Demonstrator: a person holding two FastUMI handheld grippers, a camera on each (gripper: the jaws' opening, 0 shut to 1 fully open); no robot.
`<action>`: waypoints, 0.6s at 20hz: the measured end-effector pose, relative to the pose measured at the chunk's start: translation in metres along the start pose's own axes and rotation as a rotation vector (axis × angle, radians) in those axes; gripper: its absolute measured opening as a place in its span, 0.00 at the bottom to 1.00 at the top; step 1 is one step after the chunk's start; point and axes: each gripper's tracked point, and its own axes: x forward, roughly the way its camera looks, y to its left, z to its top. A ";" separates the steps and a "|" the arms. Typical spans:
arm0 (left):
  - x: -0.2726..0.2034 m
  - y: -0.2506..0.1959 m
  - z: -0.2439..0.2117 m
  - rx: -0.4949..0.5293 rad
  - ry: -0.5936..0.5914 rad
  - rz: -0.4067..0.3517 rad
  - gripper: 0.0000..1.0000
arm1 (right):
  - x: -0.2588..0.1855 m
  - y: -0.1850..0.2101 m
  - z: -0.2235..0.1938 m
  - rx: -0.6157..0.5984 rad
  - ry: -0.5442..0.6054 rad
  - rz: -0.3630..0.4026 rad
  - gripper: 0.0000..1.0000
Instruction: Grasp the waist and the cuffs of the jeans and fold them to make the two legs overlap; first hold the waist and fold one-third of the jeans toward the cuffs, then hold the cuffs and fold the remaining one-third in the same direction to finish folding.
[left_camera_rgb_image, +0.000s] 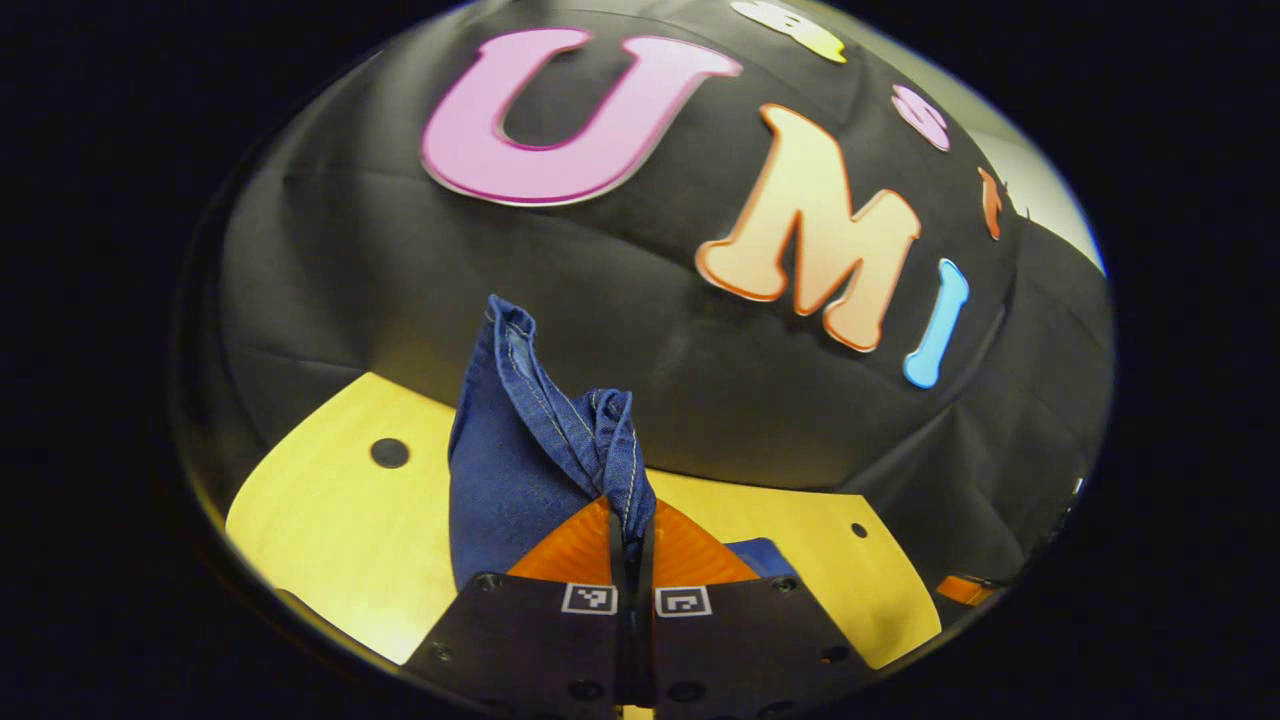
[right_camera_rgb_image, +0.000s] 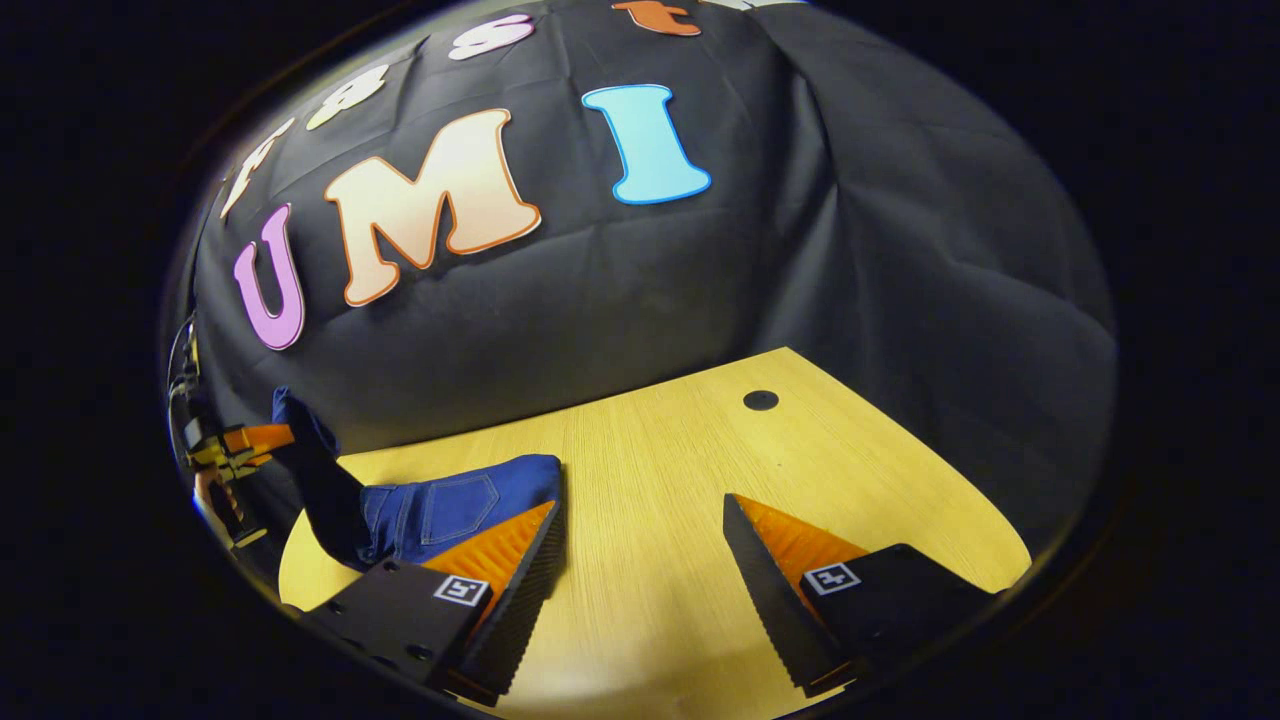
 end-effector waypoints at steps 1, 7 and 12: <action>0.008 -0.017 -0.003 0.018 0.011 -0.010 0.00 | 0.006 -0.004 0.001 0.009 0.004 0.012 0.94; 0.052 -0.095 -0.065 0.147 0.155 -0.037 0.00 | 0.022 -0.042 -0.006 -0.038 0.031 0.013 0.98; 0.055 -0.114 -0.145 0.266 0.296 -0.009 0.00 | 0.027 -0.056 -0.003 -0.038 0.038 0.022 0.98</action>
